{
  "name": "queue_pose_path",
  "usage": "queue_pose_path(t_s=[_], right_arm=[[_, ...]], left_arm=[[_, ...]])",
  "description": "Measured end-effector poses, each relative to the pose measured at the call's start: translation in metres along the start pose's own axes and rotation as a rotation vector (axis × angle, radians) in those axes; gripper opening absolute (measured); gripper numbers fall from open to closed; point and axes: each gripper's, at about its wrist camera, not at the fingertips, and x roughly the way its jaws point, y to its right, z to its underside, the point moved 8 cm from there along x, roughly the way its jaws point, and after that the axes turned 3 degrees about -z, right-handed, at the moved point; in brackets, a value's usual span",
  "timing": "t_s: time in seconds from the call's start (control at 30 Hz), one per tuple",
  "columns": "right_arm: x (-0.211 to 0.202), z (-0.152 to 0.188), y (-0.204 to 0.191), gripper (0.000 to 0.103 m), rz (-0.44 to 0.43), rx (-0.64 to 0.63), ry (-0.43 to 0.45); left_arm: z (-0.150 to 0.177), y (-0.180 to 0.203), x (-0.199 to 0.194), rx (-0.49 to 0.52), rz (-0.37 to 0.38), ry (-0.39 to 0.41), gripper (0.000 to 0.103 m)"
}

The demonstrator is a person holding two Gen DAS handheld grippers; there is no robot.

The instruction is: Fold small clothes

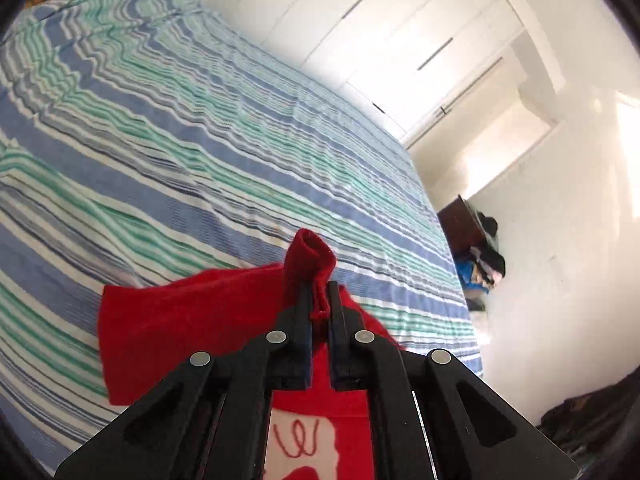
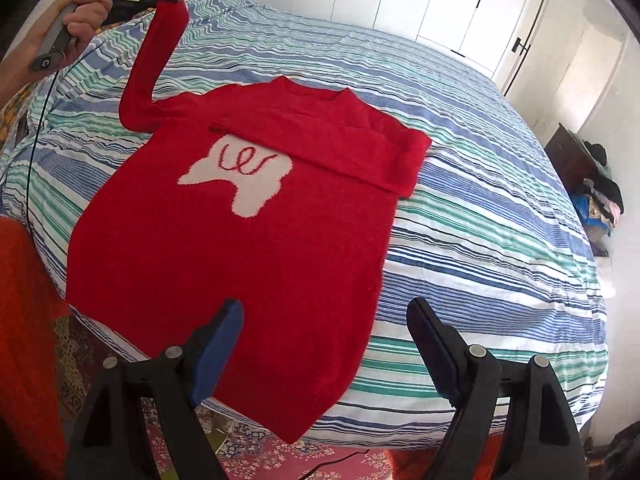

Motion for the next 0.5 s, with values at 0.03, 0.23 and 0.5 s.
queue_pose_path(t_s=[0.03, 0.23, 0.5], right_arm=[[0.0, 0.005, 0.009, 0.083, 0.014, 0.019, 0.001], [0.004, 0.036, 0.037, 0.083, 0.013, 0.11, -0.011], [0.013, 0.05, 0.054, 0.083, -0.01, 0.177, -0.024]], left_arm=[[0.008, 0.025, 0.015, 0.045, 0.004, -0.019, 0.003], [0.093, 0.108, 0.109, 0.195, -0.033, -0.177, 0.003], [0.231, 0.076, 0.161, 0.413, -0.314, -0.38, 0.053]])
